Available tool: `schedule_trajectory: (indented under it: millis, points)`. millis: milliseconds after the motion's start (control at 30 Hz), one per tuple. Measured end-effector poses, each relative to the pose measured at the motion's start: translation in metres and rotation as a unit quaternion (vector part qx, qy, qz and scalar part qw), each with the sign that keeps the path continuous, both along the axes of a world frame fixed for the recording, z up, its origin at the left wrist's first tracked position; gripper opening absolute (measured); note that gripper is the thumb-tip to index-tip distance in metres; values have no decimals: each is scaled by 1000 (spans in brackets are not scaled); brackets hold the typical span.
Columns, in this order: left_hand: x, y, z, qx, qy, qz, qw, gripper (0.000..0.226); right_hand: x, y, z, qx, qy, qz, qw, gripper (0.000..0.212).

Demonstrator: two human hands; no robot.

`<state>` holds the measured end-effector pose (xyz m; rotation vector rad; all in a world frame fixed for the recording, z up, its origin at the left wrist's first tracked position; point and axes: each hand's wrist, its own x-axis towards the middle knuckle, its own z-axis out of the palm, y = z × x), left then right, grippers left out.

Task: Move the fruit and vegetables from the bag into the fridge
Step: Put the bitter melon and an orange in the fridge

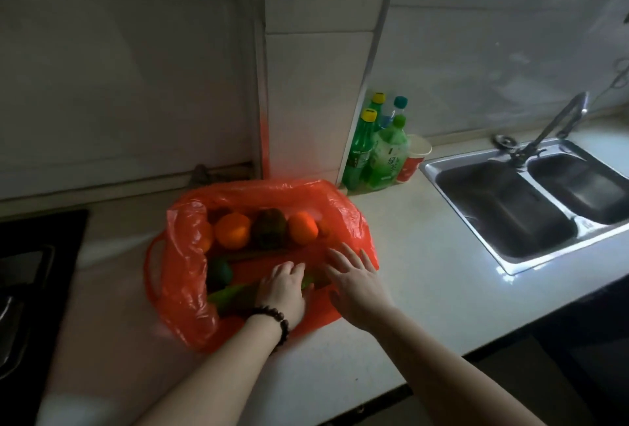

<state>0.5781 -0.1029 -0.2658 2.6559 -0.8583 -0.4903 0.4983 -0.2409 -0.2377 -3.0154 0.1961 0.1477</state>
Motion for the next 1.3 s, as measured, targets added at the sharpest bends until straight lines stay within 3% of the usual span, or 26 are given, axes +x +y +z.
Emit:
schedule_trajectory:
  millis: [133, 233, 367, 633, 733, 833, 900, 1000, 1100, 1300]
  points:
    - [2, -3, -12, 61, -12, 18, 998, 57, 1, -25, -9, -37, 43, 58, 997, 57]
    - [0, -6, -16, 79, -19, 43, 996, 62, -1, -47, -13, -60, 21, 45, 997, 54]
    - [0, -10, -16, 80, -25, 66, 994, 54, -2, -74, -9, -13, 18, 27, 999, 52]
    - [5, 3, 4, -36, -43, 136, 989, 51, 13, -94, 4, 39, 2, 3, 999, 53]
    - [8, 10, 17, -95, -58, 149, 983, 54, 22, -92, 11, 48, -41, -13, 998, 44]
    - [12, 15, 31, -145, -72, 153, 975, 58, 35, -85, 17, 28, -119, 45, 992, 26]
    - [15, 15, 41, -166, -90, 159, 969, 61, 44, -79, 17, 18, -126, 126, 984, 28]
    - [18, 10, 52, -193, -111, 166, 961, 62, 58, -76, 12, 0, -62, 193, 979, 44]
    - [22, 7, 61, -214, -123, 173, 954, 63, 71, -89, 6, 18, -13, 105, 994, 41]
    - [31, 3, 70, -234, -132, 184, 945, 63, 71, -108, -16, 62, 99, 21, 993, 64]
